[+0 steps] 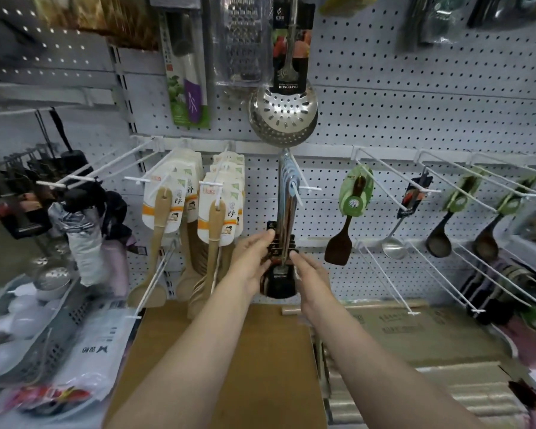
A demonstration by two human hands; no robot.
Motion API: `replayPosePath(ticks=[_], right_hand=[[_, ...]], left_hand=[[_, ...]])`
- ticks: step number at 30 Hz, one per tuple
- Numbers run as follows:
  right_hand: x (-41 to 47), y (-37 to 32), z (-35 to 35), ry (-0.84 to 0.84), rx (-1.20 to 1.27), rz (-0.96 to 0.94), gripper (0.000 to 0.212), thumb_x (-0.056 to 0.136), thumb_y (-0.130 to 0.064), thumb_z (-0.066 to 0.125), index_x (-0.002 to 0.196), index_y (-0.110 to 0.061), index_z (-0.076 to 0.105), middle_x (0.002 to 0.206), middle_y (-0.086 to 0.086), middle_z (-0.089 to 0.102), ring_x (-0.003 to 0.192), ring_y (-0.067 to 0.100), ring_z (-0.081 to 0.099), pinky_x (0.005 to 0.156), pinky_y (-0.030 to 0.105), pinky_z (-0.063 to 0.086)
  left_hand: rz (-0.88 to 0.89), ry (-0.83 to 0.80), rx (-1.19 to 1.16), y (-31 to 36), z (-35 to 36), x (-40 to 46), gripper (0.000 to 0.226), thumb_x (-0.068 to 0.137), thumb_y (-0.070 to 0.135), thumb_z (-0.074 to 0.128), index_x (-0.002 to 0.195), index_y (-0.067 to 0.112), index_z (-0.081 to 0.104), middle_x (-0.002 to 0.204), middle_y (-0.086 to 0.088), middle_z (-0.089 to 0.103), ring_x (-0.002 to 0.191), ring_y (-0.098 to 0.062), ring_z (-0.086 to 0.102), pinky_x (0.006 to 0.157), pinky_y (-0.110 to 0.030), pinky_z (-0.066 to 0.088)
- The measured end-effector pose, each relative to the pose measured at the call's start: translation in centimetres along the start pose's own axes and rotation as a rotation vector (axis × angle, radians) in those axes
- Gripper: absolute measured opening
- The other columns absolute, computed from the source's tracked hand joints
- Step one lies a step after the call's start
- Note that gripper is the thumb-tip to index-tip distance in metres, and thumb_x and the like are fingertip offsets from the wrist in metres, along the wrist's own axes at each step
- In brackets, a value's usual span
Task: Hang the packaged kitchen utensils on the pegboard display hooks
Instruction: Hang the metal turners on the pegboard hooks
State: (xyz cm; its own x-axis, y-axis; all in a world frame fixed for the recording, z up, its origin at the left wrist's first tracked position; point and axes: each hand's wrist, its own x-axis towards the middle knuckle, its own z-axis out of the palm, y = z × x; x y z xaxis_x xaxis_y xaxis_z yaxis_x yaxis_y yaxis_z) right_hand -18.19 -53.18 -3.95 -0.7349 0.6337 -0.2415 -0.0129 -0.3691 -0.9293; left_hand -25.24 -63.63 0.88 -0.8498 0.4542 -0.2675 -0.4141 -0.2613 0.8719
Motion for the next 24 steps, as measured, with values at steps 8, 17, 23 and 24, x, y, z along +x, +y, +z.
replayPosePath(ticks=[8, 17, 23, 24], right_hand=[[-6.5, 1.5, 2.6, -0.206, -0.184, 0.186, 0.049, 0.087, -0.049, 0.074, 0.128, -0.025, 0.062, 0.142, 0.002, 0.055, 0.132, 0.023, 0.048, 0.106, 0.039, 0.036], [-15.2, 5.2, 11.4, -0.432, -0.288, 0.360, 0.047, 0.095, -0.045, 0.064, 0.136, -0.023, 0.055, 0.129, 0.002, 0.055, 0.103, 0.017, 0.053, 0.084, 0.032, 0.038], [-20.2, 8.0, 18.8, -0.525, -0.371, 0.411, 0.023, 0.096, -0.038, 0.065, 0.110, -0.021, 0.058, 0.110, 0.000, 0.060, 0.108, 0.018, 0.058, 0.100, 0.034, 0.044], [-21.1, 8.4, 20.1, -0.551, -0.381, 0.420, 0.022, 0.097, -0.037, 0.065, 0.110, -0.020, 0.059, 0.109, 0.001, 0.061, 0.104, 0.017, 0.059, 0.090, 0.031, 0.047]], left_hand=[[-0.128, 0.212, -0.163, -2.1, -6.2, -7.4, 0.053, 0.089, 0.035, 0.075, 0.133, 0.012, 0.058, 0.138, -0.008, 0.056, 0.131, -0.024, 0.051, 0.106, -0.040, 0.047], [-0.162, 0.447, -0.168, -0.2, -17.8, -16.8, 0.043, 0.087, 0.039, 0.075, 0.124, 0.021, 0.062, 0.146, -0.005, 0.050, 0.137, -0.022, 0.044, 0.113, -0.050, 0.038], [-0.101, 0.579, -0.219, 2.5, -26.6, -21.3, 0.050, 0.079, 0.048, 0.079, 0.121, 0.024, 0.066, 0.140, -0.001, 0.054, 0.123, -0.021, 0.050, 0.099, -0.046, 0.044], [-0.089, 0.586, -0.216, 3.0, -28.1, -21.9, 0.056, 0.078, 0.049, 0.080, 0.125, 0.024, 0.065, 0.143, -0.002, 0.054, 0.129, -0.022, 0.049, 0.104, -0.049, 0.043]])
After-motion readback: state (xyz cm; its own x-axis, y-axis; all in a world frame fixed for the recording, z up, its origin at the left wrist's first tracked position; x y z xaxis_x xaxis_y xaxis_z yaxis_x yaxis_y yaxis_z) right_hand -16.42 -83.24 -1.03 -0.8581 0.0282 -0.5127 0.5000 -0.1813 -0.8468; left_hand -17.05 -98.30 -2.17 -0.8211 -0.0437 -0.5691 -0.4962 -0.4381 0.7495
